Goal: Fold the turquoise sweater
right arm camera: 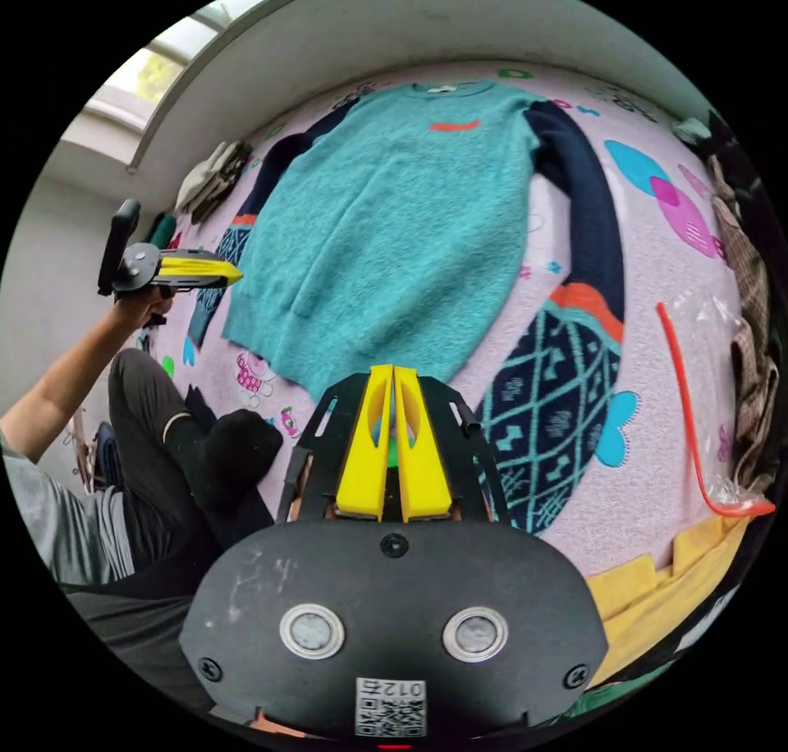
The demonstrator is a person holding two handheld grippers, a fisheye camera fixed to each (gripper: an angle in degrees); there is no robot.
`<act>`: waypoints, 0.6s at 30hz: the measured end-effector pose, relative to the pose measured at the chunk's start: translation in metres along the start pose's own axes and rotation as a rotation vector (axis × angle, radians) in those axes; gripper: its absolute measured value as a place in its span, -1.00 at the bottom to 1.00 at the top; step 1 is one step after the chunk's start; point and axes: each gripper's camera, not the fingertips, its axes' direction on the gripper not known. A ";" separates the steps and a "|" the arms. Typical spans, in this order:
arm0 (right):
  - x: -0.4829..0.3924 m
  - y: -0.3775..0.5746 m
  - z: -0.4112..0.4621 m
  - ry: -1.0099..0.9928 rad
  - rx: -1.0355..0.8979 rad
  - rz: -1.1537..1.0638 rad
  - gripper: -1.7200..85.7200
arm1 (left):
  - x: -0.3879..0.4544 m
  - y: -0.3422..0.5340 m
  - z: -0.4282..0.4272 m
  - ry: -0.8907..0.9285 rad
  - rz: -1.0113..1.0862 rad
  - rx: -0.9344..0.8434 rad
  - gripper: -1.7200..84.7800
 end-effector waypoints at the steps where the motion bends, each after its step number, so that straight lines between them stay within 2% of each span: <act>1: -0.002 -0.005 0.013 -0.011 -0.028 -0.012 -0.98 | 0.006 -0.006 0.010 -0.011 -0.008 -0.025 -0.95; 6: -0.016 -0.017 0.052 0.113 -0.120 -0.185 -0.98 | 0.023 -0.023 0.032 -0.038 -0.026 -0.001 -0.94; 12: -0.030 -0.025 0.078 0.311 -0.284 -0.319 -0.98 | 0.050 -0.045 0.051 -0.152 0.120 -0.117 -0.94; 18: -0.034 -0.033 0.100 0.360 -0.339 -0.337 -0.98 | 0.048 -0.064 0.066 -0.056 0.021 -0.109 -0.95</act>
